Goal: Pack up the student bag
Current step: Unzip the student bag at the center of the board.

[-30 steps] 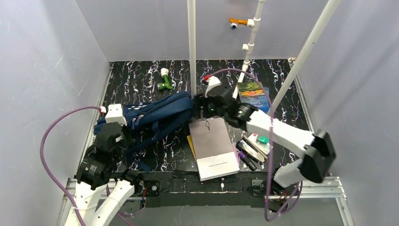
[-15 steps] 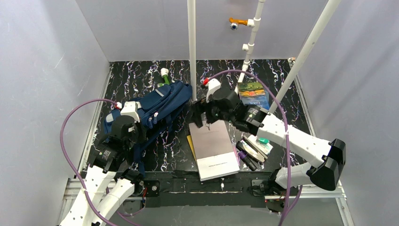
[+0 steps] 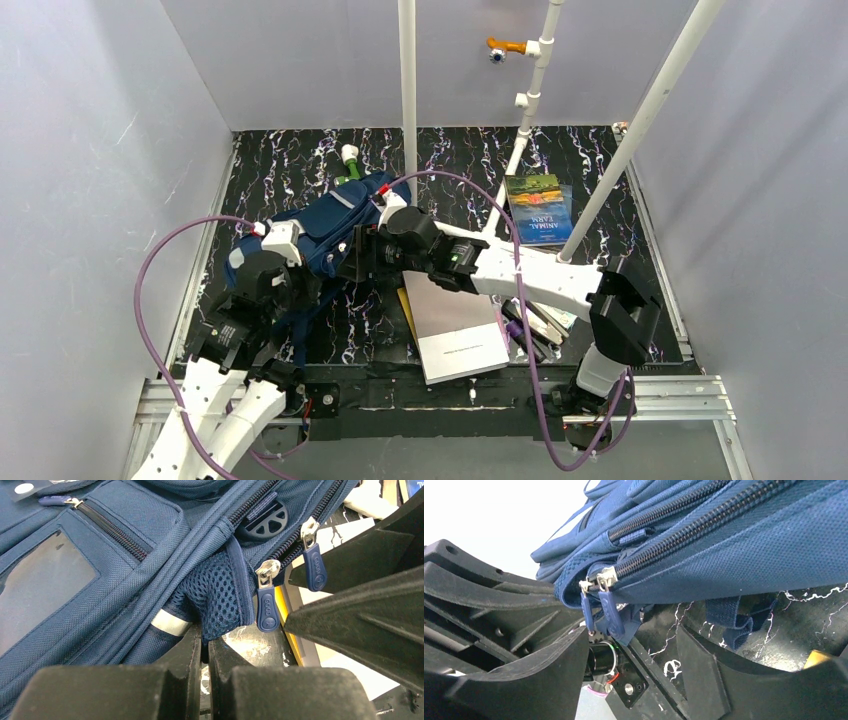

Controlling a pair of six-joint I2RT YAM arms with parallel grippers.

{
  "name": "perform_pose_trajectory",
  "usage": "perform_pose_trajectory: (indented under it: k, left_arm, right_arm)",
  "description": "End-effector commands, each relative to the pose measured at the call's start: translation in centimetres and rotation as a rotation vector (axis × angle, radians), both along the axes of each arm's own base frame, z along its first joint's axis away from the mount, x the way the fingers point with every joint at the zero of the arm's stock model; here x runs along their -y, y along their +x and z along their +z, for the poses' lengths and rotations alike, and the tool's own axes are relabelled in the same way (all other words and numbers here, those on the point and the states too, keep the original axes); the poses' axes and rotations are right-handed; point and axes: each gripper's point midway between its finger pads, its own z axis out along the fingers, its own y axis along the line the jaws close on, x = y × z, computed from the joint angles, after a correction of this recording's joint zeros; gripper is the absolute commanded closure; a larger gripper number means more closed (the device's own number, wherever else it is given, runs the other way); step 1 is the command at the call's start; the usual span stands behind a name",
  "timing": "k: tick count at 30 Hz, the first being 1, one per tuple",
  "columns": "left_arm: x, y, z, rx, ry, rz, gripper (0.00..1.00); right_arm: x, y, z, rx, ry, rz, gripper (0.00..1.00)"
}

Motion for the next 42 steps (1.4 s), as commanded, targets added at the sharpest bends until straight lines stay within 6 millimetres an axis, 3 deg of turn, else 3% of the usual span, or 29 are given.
perform_pose_trajectory:
  k: [1, 12, 20, 22, 28, 29, 32, 35, 38, 42]
  left_arm:
    - [1.5, 0.7, 2.2, 0.068, -0.084, -0.039, 1.0]
    - [1.0, 0.4, 1.5, 0.061, -0.069, -0.017, 1.0]
    - [1.2, 0.2, 1.7, 0.055, -0.073, -0.035, 1.0]
    - [1.3, 0.3, 1.6, 0.053, -0.075, -0.034, 1.0]
    - [0.0, 0.3, 1.6, 0.063, -0.041, 0.027, 1.0]
    - [-0.5, 0.3, 1.6, 0.068, -0.03, 0.046, 1.0]
    - [-2.3, 0.2, 1.6, 0.084, 0.023, 0.122, 1.0]
    - [-4.7, 0.1, 1.5, 0.112, 0.108, 0.212, 1.0]
    - [-6.2, 0.0, 1.6, 0.144, 0.18, 0.244, 1.0]
    - [-7.0, 0.0, 1.4, 0.168, 0.228, 0.248, 1.0]
  right_arm:
    - [-1.1, 1.7, 5.5, 0.047, 0.117, -0.079, 0.3]
    - [-1.7, 1.6, 5.8, 0.047, 0.1, -0.059, 0.54]
    - [-2.4, 2.5, 4.3, 0.05, 0.064, -0.081, 0.5]
    - [-2.0, 2.7, 3.4, 0.053, 0.028, -0.093, 0.57]
    - [-1.6, 2.8, 2.9, 0.088, -0.016, -0.079, 0.9]
    - [-1.2, 3.0, 2.8, 0.106, -0.038, -0.078, 0.98]
    - [0.7, 3.8, 2.3, 0.209, -0.139, -0.065, 0.99]
    - [3.1, 3.5, 2.7, 0.344, -0.202, 0.097, 0.99]
    - [6.9, 2.3, 2.9, 0.542, -0.329, 0.3, 0.99]
    - [11.6, 6.1, 1.8, 0.73, -0.603, 0.204, 0.99]
